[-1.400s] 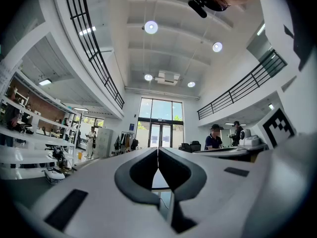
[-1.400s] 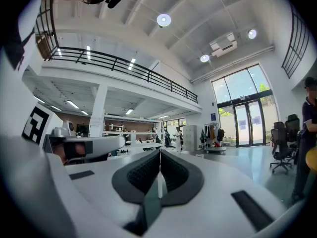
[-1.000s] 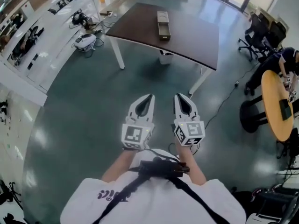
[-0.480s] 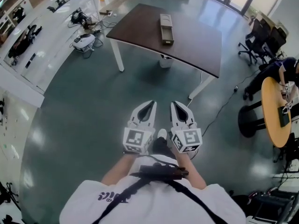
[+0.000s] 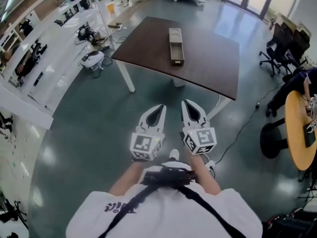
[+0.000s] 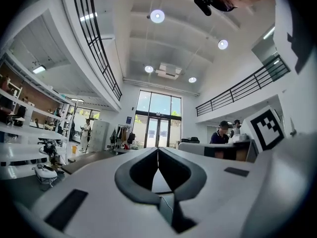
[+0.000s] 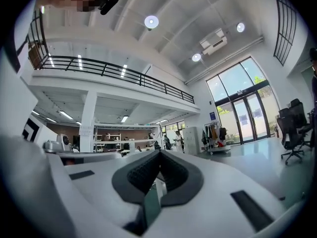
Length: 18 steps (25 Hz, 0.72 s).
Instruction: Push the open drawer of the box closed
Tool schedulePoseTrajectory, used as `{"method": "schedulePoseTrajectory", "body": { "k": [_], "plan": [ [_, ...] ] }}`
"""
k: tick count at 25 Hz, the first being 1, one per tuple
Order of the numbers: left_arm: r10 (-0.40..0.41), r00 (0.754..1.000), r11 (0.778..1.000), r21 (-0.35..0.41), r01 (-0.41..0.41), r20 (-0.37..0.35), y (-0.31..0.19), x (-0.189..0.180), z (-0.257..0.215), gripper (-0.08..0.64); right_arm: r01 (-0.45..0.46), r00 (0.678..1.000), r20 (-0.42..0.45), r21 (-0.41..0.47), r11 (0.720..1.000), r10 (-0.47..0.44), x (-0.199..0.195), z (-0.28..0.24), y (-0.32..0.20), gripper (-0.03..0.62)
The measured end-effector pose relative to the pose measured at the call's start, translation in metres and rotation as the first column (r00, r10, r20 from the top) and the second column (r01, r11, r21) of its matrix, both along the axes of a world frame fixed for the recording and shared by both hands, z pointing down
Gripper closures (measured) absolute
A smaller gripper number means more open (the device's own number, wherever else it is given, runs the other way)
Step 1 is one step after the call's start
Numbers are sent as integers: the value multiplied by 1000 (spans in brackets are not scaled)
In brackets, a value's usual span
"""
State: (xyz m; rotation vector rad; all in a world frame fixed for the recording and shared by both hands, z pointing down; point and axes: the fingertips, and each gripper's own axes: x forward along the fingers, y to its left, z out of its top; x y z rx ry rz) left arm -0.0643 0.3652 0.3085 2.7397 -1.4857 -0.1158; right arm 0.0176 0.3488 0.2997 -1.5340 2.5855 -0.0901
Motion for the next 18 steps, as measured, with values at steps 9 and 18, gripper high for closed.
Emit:
{"method": "schedulePoseTrajectory", "body": {
  "k": [9, 18],
  "plan": [
    [-30, 999, 999, 39, 31, -28, -85, 46, -17, 551, 52, 999, 3, 5, 999, -52, 34, 0, -89, 586],
    [-45, 999, 998, -46, 45, 16, -144, 50, 10, 551, 52, 998, 29, -73, 996, -50, 51, 33, -150, 586]
  ]
}}
